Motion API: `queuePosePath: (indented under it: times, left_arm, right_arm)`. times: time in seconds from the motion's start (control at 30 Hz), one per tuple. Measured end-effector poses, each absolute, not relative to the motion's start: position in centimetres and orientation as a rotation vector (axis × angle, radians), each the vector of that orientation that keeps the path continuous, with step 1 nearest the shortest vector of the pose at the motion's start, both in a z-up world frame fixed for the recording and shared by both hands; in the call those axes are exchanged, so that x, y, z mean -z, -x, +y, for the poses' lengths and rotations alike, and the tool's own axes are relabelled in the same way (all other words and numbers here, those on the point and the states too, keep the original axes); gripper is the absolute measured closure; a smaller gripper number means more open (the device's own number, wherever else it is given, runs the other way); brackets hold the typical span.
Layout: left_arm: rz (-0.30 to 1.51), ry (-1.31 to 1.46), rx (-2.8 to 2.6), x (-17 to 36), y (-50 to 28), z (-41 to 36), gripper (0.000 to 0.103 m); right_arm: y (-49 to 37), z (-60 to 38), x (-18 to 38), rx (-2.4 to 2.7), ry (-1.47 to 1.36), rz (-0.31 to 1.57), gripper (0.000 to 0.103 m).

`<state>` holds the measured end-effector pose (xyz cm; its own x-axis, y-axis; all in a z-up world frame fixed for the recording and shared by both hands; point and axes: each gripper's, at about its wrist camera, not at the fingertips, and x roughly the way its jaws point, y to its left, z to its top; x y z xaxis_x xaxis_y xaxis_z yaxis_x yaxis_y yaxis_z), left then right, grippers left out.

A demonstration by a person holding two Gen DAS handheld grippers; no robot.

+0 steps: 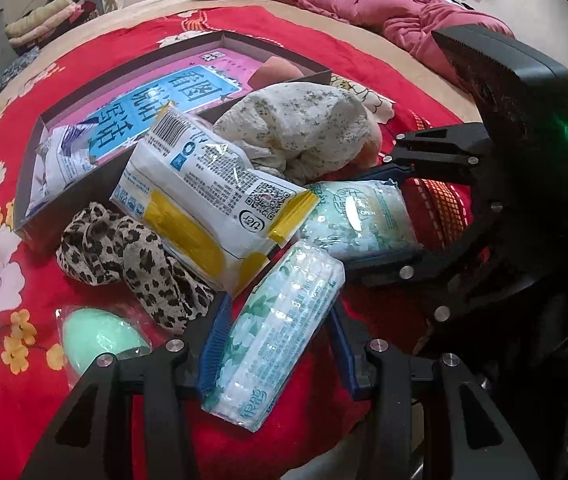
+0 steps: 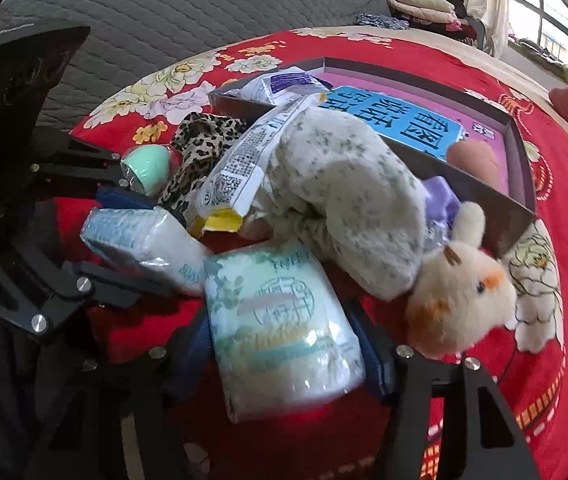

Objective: Organize soft objects

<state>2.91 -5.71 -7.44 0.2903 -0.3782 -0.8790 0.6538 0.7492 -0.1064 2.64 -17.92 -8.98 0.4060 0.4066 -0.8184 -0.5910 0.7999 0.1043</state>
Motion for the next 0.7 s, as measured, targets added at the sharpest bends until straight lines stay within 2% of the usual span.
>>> queuePosePath:
  times: [0.13, 0.3, 0.53, 0.7]
  left_arm:
    - [1.089, -0.274, 0.688, 7.7, -3.0, -5.4, 0.055]
    - [1.099, -0.265, 0.672, 7.8, -2.9, -5.5, 0.062]
    - [1.110, -0.226, 0.664, 7.5, -2.8, -5.2, 0.065]
    - [1.113, -0.213, 0.654, 7.1, -2.5, -5.4, 0.072]
  right_arm:
    - [-2.6, -18.0, 8.9, -0.638, 0.198, 0.965, 0.046]
    - [-2.2, -18.7, 8.7, -0.634, 0.165, 0.981, 0.050]
    - [-1.8, -19.4, 8.2, -0.612, 0.138, 0.992, 0.051]
    - [-1.3, -19.6, 7.6, -0.595, 0.127, 0.989, 0.052]
